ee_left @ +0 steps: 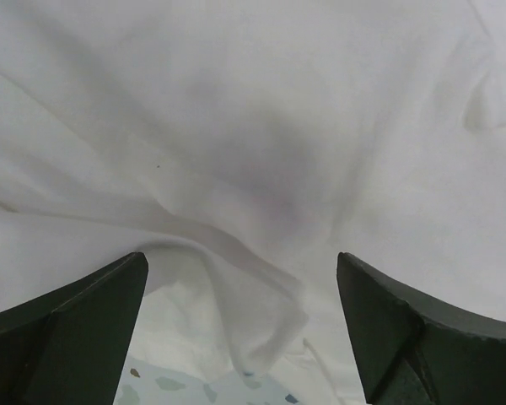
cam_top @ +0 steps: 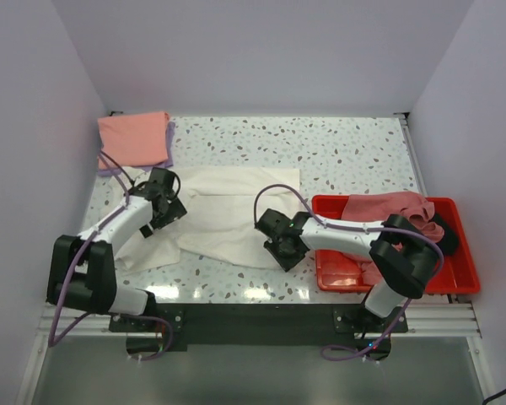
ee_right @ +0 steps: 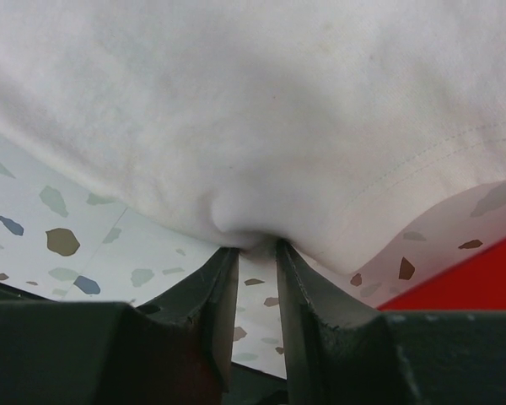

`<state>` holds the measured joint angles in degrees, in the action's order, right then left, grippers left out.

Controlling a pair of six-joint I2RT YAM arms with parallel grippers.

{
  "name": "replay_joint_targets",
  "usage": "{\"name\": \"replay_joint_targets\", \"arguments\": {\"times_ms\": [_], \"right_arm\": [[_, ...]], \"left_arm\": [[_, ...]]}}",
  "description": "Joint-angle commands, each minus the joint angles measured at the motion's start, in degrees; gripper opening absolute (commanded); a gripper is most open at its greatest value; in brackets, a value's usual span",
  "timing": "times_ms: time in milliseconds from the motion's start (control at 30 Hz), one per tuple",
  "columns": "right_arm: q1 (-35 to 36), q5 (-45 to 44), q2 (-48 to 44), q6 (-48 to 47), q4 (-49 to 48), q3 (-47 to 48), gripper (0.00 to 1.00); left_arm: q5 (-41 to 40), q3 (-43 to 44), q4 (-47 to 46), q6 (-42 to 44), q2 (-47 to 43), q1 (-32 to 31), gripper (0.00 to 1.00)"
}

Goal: Fold and stack the t-shirts
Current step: Fold the tshirt

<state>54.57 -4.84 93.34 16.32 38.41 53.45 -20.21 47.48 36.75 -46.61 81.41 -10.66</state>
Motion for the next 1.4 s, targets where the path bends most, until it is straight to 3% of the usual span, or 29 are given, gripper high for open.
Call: {"name": "replay_joint_targets", "arguments": {"times_ms": [0, 233, 333, 400, 567, 767, 1033, 1167, 1367], "right_arm": [[-0.4, 1.7, 0.8, -1.1, -3.1, 1.0, 0.28], [-0.6, 3.7, 0.2, -1.3, -4.1, -0.2, 0.16], [-0.6, 4.6, -0.1, -1.5, -4.6, -0.5, 0.14], [-0.7, 4.8, -0.4, -1.8, -4.7, -0.5, 0.08], [-0.7, 4.7, -1.4, -2.5, -4.6, -0.5, 0.07], [-0.8, 4.8, -2.5, -2.5, -4.8, -1.3, 0.07], [-0.8, 4.8, -2.5, -2.3, -4.8, -1.7, 0.07], [-0.8, 4.7, -2.4, -2.4, -4.6, -1.6, 0.07], [-0.8, 4.8, -2.1, -2.6, -4.6, -1.7, 0.07]], "left_arm": [[0.1, -0.3, 2.2, -1.5, -8.3, -0.2, 1.00], [0.3, -7.0, 13.6, -10.5, -17.9, -0.2, 1.00], [1.4, -12.4, 13.6, -15.7, -21.9, -0.2, 1.00], [2.0, -15.2, 13.9, -19.7, -23.7, -0.2, 1.00], [1.0, -17.8, 12.3, -24.6, -27.4, -0.2, 0.98], [0.4, -19.3, 11.7, -27.7, -25.2, -0.2, 0.95], [-5.9, -11.7, 19.0, -27.5, -28.5, -0.2, 1.00], [-3.7, -10.2, 21.1, -27.3, -29.4, -0.2, 1.00], [-1.0, -14.6, 20.5, -31.2, -29.0, -0.2, 1.00]]}}
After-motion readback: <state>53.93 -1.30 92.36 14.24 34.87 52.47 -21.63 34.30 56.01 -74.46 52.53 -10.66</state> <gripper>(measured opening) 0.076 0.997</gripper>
